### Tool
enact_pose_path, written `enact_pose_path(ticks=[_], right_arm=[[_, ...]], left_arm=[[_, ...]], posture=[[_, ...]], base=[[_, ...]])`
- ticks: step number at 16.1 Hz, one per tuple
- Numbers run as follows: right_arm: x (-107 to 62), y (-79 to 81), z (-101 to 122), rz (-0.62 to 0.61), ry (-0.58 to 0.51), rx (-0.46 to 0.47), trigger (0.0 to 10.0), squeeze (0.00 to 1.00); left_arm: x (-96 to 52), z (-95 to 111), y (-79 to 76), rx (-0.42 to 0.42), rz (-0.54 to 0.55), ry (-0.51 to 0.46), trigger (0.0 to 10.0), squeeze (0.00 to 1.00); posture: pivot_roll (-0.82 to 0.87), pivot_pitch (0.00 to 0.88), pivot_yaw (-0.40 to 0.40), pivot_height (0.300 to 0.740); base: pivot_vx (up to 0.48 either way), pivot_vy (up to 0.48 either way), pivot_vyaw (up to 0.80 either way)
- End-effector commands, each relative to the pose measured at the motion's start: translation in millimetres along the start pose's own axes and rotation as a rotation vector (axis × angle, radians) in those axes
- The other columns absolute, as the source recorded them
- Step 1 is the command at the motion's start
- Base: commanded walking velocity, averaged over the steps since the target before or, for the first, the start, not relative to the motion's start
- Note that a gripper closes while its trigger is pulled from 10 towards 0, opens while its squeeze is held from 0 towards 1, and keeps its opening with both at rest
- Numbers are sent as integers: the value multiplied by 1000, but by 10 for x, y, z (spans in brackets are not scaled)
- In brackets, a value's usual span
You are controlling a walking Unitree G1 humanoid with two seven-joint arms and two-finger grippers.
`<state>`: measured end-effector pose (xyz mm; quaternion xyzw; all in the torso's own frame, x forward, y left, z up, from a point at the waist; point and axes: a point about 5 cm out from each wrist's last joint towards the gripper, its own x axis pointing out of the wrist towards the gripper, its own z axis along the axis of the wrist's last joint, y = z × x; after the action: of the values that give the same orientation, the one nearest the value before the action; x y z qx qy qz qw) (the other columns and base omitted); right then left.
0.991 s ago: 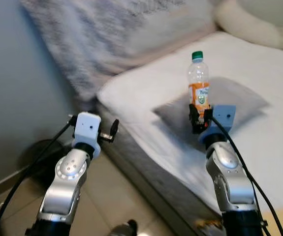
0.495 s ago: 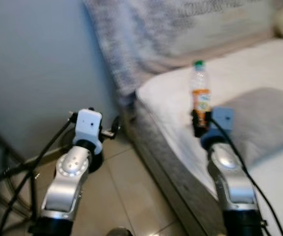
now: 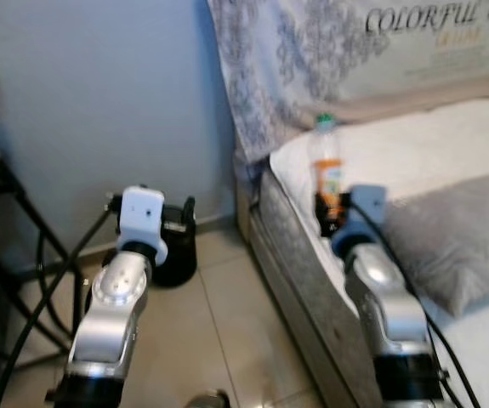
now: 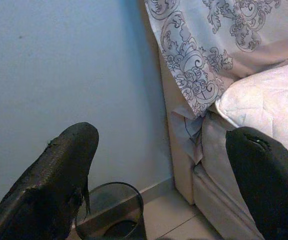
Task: Clean up the room
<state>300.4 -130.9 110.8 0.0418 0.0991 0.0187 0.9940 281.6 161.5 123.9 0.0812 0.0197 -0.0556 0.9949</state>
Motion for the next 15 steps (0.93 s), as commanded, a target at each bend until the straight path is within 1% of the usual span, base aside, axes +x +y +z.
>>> enact_pose_path(ticks=[1,2,3,5,6,8,12,14,15], right_arm=[[-3,-11,-20,17,5,15,10000,0],[-9,12,-4,51,-14,56,10000,0],[-9,4,-10,46,-8,46,10000,0],[-1,41,-3,70,-7,35,10000,0],[9,57,-2,62,4,-12,10000,0],[10,91,6,93,-9,17,10000,0],[14,118,16,104,-16,7,10000,0],[24,111,13,80,-17,-12,10000,0],[26,123,18,92,-23,-2,10000,0]], left_arm=[[9,19,-6,-2,7,-9,10000,0],[8,22,-6,-4,8,-10,10000,0],[7,25,-11,-5,6,-10,10000,0],[8,31,-16,-4,3,-12,10000,0],[12,38,-13,-3,2,-13,10000,0],[18,44,-10,-1,-1,-15,10000,0],[28,56,-12,2,-6,-16,10000,0],[30,51,-1,-6,-4,-12,10000,0],[29,49,2,-9,-4,-12,10000,0]], posture=[[23,0,16,740],[23,0,16,740],[23,0,16,740],[26,0,14,740],[31,0,13,740],[33,0,14,740],[36,0,16,740],[33,0,19,740],[32,0,20,740]], base=[[0,0,0],[0,0,0],[0,0,0],[0,0,0],[0,0,0],[0,0,0],[0,0,800],[135,0,0],[296,0,0]])
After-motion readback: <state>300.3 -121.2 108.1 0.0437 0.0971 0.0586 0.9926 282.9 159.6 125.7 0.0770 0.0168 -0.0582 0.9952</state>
